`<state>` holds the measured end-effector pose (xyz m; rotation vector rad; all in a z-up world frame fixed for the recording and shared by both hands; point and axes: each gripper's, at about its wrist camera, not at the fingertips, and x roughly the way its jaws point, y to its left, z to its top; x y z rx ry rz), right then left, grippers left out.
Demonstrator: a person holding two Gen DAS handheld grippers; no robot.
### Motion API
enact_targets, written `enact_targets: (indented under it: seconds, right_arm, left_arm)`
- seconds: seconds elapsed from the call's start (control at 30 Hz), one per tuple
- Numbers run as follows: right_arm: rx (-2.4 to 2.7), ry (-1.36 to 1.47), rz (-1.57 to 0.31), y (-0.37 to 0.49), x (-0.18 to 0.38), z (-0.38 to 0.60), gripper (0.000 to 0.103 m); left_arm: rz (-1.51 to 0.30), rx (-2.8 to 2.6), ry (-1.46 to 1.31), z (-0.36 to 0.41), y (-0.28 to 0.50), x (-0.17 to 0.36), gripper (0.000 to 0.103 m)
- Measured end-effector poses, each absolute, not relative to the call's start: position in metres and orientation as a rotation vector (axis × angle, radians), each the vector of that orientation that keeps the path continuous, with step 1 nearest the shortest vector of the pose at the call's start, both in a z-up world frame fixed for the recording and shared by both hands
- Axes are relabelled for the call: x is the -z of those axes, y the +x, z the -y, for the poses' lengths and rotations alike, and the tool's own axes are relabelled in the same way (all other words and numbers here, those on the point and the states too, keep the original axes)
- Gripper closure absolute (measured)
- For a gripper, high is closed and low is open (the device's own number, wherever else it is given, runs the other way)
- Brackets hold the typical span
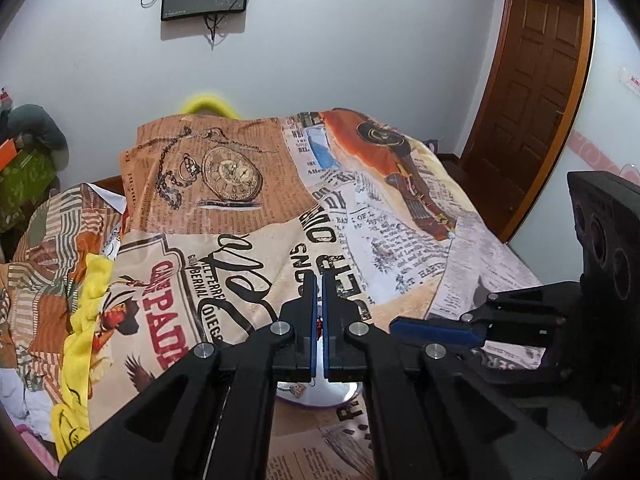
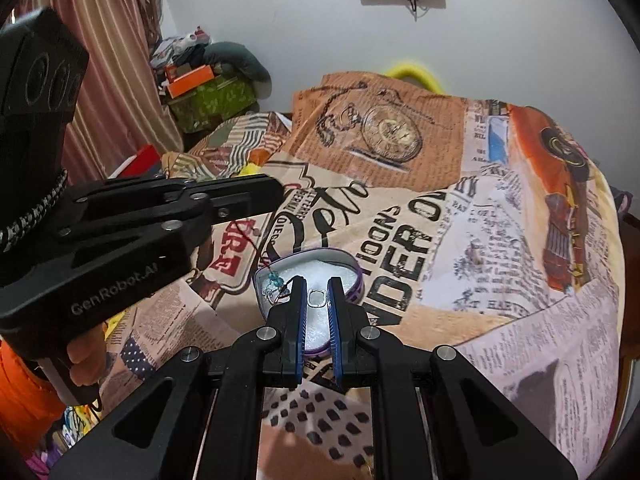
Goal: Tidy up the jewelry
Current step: 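Carry the bracelet and ring over the heart tin and open both tools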
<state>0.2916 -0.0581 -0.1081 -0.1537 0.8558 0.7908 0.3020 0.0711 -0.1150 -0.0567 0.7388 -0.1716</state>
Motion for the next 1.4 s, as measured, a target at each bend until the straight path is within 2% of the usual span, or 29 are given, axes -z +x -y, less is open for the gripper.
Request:
enact_targets:
  seconds: [0.63, 0.97, 1.03, 1.1, 1.2, 1.3, 1.4]
  right_arm:
    - [-0.828, -0.213, -1.009, 0.312, 0.150, 0.029, 0.094]
    - [-0.849, -0.211, -1.043, 0.318, 0.158, 0.021, 0.094]
    - [-0.859, -0.194, -1.050, 0.320, 0.158, 0.021, 0.094]
    - [-0.856, -0.193, -1.050, 0.320, 0.157, 0.020, 0.094]
    - [-0.855, -0.202, -1.053, 0.320, 0.155, 0.019, 0.092]
    - [-0.840, -0.205, -1.045, 0.319, 0.151, 0.021, 0.084]
    - [-0.821, -0.209, -1.022, 0.317, 0.143, 0.026, 0.084]
  left_arm:
    - [-0.882, 0.161, -0.091, -0.098, 0.306, 0.175, 0.103]
    - [-0.939, 0.160, -0.077, -0.106, 0.292, 0.189, 0.101]
    - [-0.939, 0.160, -0.070, -0.105, 0.289, 0.189, 0.098]
    - [-0.931, 0.150, -0.060, -0.105, 0.285, 0.187, 0.085]
    - [-0.910, 0.141, -0.058, -0.106, 0.280, 0.180, 0.072]
    - [-0.898, 0.124, -0.054, -0.107, 0.276, 0.173, 0.070]
    - [-0.887, 0.106, -0.049, -0.108, 0.271, 0.166, 0.066]
